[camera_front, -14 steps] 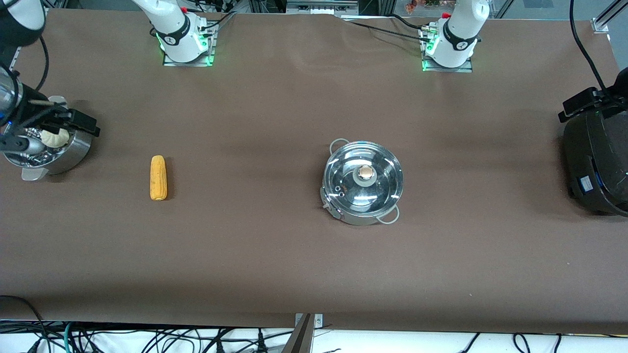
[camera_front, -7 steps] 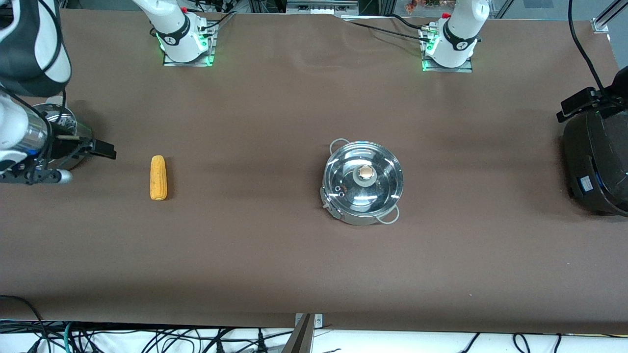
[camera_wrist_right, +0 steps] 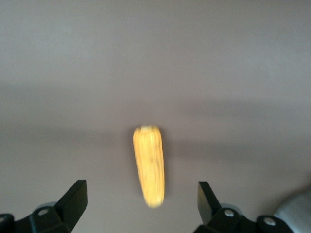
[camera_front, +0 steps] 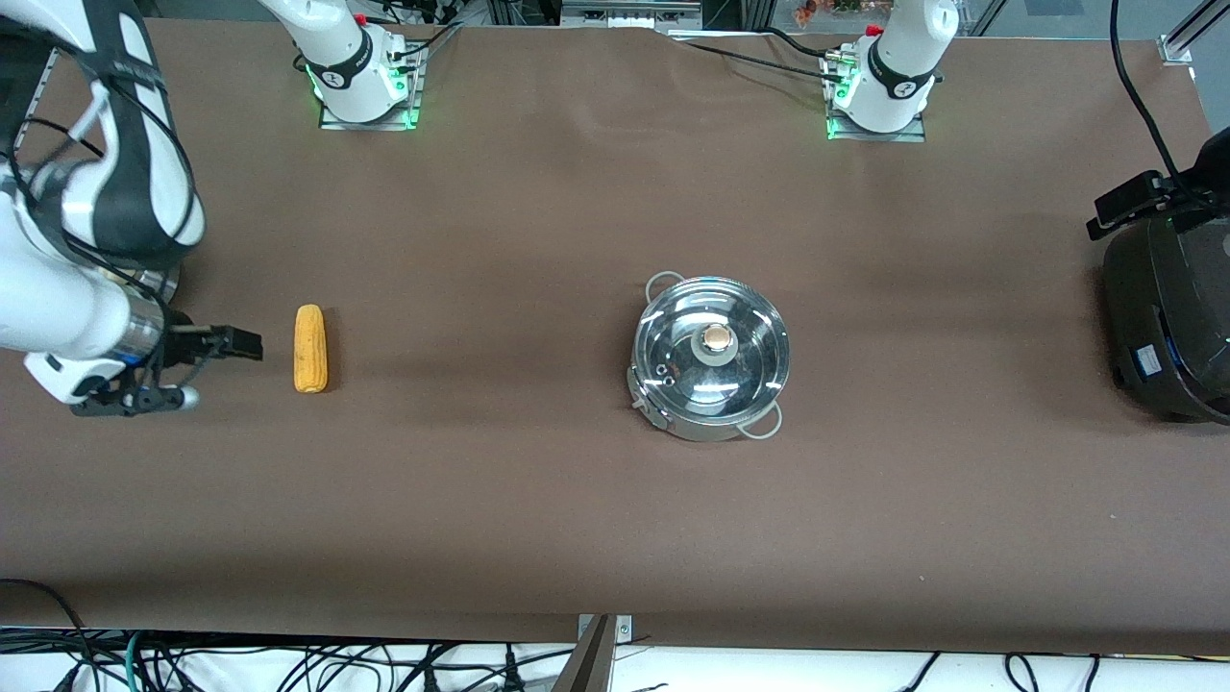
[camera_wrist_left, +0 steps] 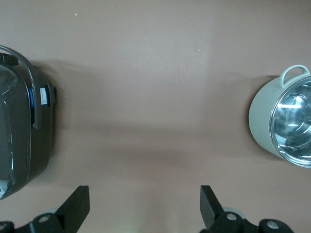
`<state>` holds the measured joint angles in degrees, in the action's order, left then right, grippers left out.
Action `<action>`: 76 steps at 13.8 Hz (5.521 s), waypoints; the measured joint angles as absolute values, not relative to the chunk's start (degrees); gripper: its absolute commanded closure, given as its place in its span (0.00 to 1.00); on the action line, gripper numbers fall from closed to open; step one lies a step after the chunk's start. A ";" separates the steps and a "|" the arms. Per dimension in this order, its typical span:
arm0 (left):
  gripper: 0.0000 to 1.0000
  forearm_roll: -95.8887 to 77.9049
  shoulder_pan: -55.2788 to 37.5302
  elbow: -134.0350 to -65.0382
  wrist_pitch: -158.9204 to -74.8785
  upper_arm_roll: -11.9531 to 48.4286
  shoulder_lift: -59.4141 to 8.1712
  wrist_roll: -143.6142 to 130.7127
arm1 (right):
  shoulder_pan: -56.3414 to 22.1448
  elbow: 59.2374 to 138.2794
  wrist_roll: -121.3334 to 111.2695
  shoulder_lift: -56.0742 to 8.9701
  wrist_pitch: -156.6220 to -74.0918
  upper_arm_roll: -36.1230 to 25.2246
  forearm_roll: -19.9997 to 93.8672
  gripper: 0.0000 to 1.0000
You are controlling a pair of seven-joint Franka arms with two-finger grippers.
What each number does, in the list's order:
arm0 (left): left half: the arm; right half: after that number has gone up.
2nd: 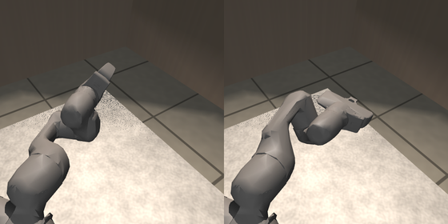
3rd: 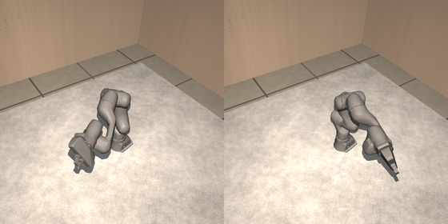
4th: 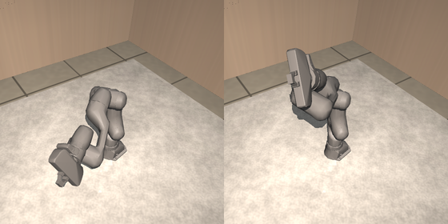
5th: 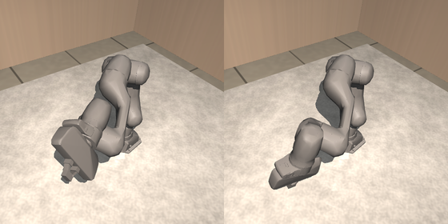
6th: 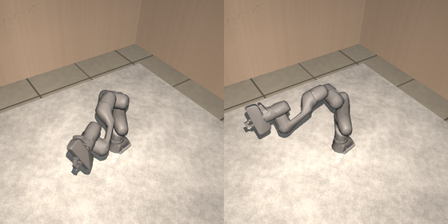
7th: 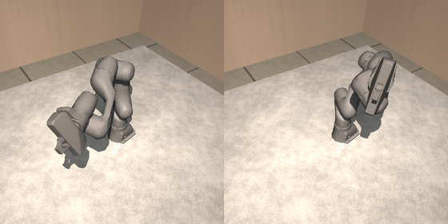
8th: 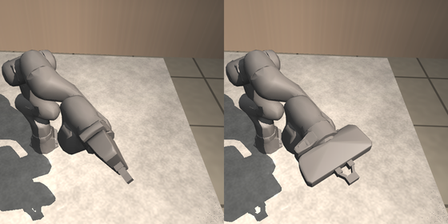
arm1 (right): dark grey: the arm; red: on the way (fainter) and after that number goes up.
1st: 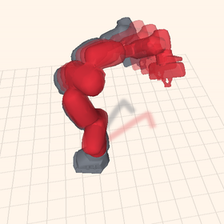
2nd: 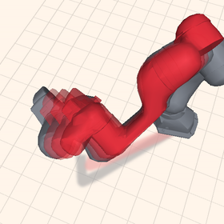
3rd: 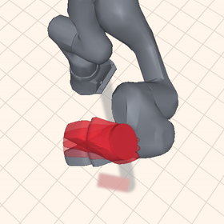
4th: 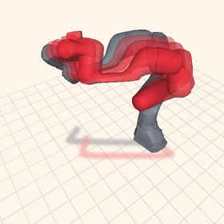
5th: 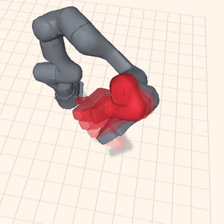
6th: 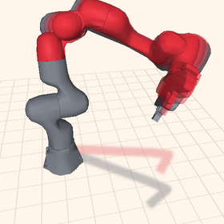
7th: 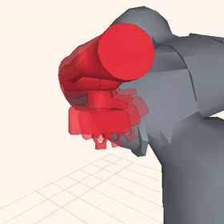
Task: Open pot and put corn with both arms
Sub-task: 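Reach the right gripper to the corn while the left gripper reaches the lid, then grasp the corn with the right gripper while the left gripper grasps the knob, then lift the glass lid off the pot and carry it aside with the left gripper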
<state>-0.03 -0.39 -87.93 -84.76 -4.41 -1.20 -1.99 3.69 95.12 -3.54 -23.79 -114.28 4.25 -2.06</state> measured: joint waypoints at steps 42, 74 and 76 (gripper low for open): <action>0.08 1.52 -19.78 -90.62 -116.92 13.66 -28.43 -33.75 | 4.30 119.64 -13.17 -27.84 -148.07 3.71 -2.33 1.00; 1.00 2.19 -18.64 -88.77 -112.34 11.41 -26.62 -33.74 | 4.31 112.25 -13.86 -24.98 -139.83 3.79 -2.33 1.00; 1.00 2.19 -16.56 -88.71 -109.82 10.74 -24.02 -32.96 | 4.31 112.14 -13.92 -24.98 -139.83 3.81 -2.33 1.00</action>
<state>2.19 -16.56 -88.71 -109.82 10.74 -24.02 -32.96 4.31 112.14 -13.92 -24.98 -139.83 3.81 -2.33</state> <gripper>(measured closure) 0.489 0.652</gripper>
